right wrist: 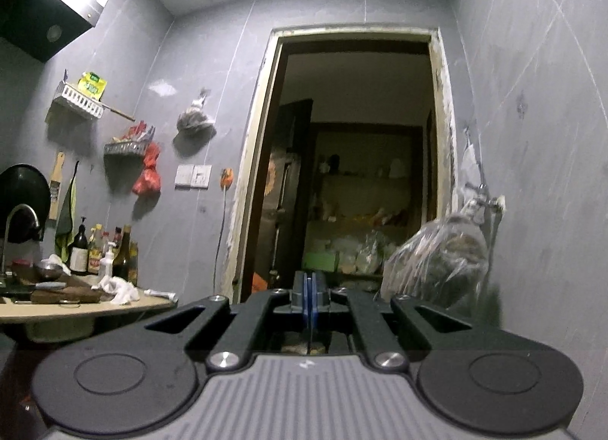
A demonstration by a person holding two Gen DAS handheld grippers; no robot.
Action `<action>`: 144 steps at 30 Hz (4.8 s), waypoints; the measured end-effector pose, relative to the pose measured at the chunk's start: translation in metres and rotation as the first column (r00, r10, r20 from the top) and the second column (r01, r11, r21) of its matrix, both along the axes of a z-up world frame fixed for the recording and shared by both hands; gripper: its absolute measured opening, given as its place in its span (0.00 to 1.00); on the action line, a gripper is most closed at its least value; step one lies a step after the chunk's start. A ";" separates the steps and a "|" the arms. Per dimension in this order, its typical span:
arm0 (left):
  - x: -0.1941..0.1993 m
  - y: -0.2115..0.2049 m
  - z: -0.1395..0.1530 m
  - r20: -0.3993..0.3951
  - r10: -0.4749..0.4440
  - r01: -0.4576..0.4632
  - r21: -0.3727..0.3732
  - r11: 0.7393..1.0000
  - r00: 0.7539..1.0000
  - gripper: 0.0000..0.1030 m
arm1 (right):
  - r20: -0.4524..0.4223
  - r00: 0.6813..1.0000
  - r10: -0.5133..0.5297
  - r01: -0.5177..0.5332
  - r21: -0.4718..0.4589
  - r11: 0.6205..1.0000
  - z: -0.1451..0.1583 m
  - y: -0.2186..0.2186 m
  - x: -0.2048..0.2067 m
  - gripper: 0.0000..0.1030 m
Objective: Organize utensils
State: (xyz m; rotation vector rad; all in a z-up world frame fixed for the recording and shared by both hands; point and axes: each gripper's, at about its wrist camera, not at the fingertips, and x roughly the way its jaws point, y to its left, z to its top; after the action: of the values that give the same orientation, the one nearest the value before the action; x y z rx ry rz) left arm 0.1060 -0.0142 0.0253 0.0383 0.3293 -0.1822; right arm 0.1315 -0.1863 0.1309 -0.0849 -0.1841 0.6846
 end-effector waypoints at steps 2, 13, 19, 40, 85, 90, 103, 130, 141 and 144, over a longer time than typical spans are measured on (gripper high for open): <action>0.000 0.000 0.000 0.000 0.000 0.000 0.000 1.000 1.000 0.74 | -0.016 1.000 0.005 -0.005 -0.010 1.000 -0.004 0.001 0.001 0.03; 0.000 0.000 0.000 0.000 0.001 0.000 0.001 1.000 1.000 0.74 | -0.068 0.997 0.022 -0.026 -0.057 0.998 -0.015 0.006 0.003 0.03; 0.000 0.000 0.001 -0.001 0.001 -0.001 0.001 1.000 1.000 0.74 | -0.079 0.997 0.023 -0.028 -0.067 0.997 -0.017 0.008 0.005 0.03; -0.001 0.000 0.003 -0.003 0.000 0.000 0.000 1.000 1.000 0.74 | -0.003 0.986 -0.166 0.165 0.152 0.975 0.000 -0.060 0.000 1.00; -0.001 -0.001 0.004 -0.005 -0.003 0.003 -0.002 1.000 1.000 0.74 | -0.699 0.572 -0.430 0.557 -0.054 0.829 -0.138 -0.156 0.082 1.00; 0.000 -0.002 0.005 -0.005 -0.002 0.002 -0.002 1.000 1.000 0.74 | -0.672 0.585 -0.455 0.510 -0.133 0.850 -0.124 -0.151 0.121 1.00; 0.002 -0.003 0.005 -0.005 -0.006 0.006 -0.002 1.000 1.000 0.74 | -0.676 0.553 -0.488 0.476 -0.225 0.850 -0.135 -0.139 0.232 0.93; 0.002 -0.002 0.005 -0.005 -0.005 0.005 -0.003 1.000 1.000 0.74 | -0.757 0.544 -0.361 0.519 -0.034 0.854 -0.150 -0.175 0.225 0.05; 0.002 -0.001 0.005 -0.005 -0.005 0.005 -0.004 1.000 1.000 0.74 | -0.745 0.584 -0.322 0.515 0.033 0.857 -0.139 -0.189 0.170 0.03; 0.002 -0.001 0.004 -0.004 -0.005 0.005 -0.004 1.000 1.000 0.74 | -0.748 0.588 -0.310 0.517 0.053 0.854 -0.139 -0.196 0.146 0.03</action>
State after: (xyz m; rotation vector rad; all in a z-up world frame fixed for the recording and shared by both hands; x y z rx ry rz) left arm 0.1080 -0.0155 0.0297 0.0345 0.3331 -0.1876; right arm 0.2777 -0.3820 -0.0084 0.4027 0.5091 0.1616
